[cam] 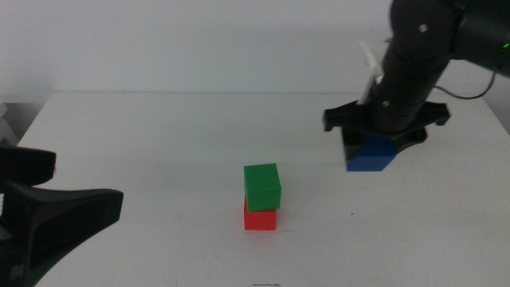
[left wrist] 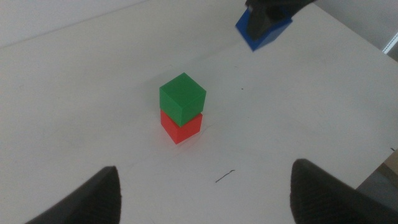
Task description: Stack red cubes first, then green, then blue cubes in a specific spot.
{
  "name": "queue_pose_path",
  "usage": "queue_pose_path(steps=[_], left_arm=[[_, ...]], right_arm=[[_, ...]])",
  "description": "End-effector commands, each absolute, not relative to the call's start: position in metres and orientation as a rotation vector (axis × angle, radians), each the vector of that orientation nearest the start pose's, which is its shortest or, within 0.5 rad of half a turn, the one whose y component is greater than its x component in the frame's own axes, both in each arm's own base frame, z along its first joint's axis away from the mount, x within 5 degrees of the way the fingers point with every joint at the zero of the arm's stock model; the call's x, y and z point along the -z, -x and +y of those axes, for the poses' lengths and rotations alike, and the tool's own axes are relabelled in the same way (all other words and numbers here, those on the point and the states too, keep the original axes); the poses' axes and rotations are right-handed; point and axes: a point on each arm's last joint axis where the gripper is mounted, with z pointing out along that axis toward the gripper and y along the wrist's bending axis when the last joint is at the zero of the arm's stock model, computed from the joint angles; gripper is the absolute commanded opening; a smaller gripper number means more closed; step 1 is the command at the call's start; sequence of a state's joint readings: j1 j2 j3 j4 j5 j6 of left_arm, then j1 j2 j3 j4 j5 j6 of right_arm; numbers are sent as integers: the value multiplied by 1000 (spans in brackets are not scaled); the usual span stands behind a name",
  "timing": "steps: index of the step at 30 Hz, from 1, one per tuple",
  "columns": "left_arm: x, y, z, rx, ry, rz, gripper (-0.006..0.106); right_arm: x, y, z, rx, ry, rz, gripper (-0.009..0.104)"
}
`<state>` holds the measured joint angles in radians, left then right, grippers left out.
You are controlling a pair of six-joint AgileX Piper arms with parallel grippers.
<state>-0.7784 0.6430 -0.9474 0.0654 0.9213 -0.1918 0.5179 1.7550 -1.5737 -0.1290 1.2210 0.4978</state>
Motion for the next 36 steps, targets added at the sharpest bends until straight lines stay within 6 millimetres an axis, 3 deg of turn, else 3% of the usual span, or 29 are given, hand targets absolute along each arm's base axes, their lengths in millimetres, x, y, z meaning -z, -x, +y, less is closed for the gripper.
queue_pose_path(steps=[1,13,17,22,28,36], left_arm=[[-406,-74,-67,541,-603,1964,93],[-406,-74,-67,542,-603,1964,93],[-406,-74,-67,543,-603,1963,93],[-406,-75,-68,540,-604,1966,93],[-406,-75,-68,540,-604,1966,93],[-406,-75,-68,541,-604,1966,93]], right_arm=[[-329,-305,174,5,93,2842,-1],[-329,-296,188,-94,144,2875,-1],[-335,-292,193,-58,255,2833,-1],[-346,-301,223,-225,246,2818,-1],[-335,-304,261,-304,230,2848,-1],[-323,-303,273,-233,179,2852,-1]])
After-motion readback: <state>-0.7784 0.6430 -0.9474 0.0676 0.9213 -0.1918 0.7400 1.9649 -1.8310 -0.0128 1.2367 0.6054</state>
